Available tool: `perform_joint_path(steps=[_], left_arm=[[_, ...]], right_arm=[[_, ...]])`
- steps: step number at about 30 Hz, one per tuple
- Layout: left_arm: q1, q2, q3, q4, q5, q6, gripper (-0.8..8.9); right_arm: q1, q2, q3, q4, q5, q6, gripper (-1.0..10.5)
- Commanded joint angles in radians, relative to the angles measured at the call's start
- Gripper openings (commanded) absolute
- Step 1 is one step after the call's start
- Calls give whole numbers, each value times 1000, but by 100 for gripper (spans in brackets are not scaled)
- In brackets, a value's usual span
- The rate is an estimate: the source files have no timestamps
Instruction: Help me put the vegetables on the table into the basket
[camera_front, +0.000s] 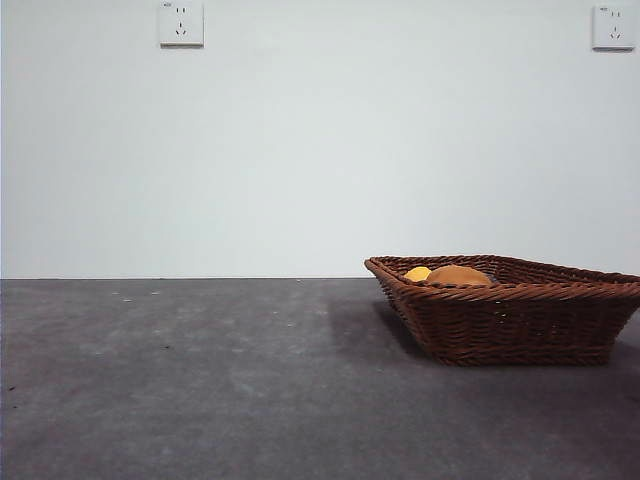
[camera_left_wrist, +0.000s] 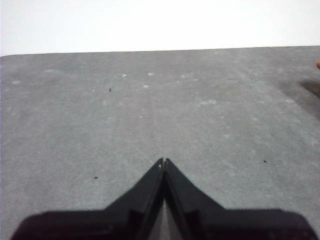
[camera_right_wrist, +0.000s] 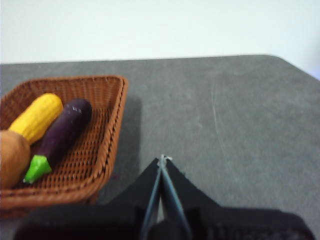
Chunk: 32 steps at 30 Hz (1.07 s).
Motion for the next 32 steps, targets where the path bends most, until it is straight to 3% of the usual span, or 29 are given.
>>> perform_joint_path(steps=[1,32], left_arm=[[3,-1,-11,5,0,-5,-3],[3,-1,-10,5,0,-5,-3]], right_arm=[[-1,-3,-13,-24,0,-4,0],[-1,-3,-13,-22,4,-3,0]])
